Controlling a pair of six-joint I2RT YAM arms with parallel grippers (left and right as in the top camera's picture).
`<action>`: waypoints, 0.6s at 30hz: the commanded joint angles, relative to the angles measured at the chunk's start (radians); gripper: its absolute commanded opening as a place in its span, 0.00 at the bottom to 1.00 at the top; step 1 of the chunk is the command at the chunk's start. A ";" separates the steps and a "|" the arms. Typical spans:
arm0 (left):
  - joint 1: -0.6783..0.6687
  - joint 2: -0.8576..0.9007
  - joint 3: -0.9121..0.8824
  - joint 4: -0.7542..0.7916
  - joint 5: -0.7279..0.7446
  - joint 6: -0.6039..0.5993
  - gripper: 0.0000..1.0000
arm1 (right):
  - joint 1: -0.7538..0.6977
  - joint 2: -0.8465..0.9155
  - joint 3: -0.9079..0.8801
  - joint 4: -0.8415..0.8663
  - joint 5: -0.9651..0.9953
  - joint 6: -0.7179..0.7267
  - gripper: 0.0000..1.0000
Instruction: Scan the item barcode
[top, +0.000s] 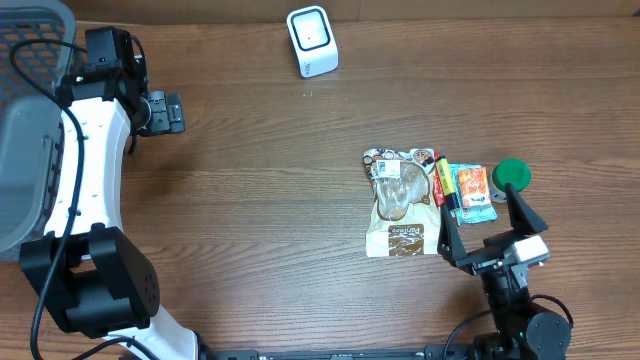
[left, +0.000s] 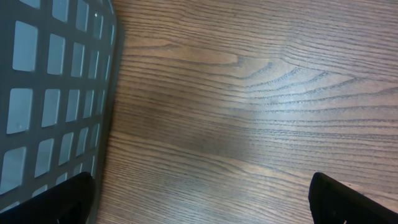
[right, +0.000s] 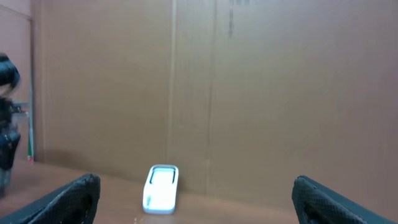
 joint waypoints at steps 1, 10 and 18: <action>0.000 0.001 0.017 0.003 -0.005 0.018 1.00 | -0.008 -0.012 -0.010 -0.017 0.035 -0.005 1.00; 0.000 0.001 0.017 0.003 -0.005 0.018 1.00 | -0.008 -0.012 -0.010 -0.338 0.072 -0.005 1.00; 0.000 0.001 0.017 0.003 -0.005 0.018 1.00 | -0.008 -0.012 -0.010 -0.373 0.116 -0.005 1.00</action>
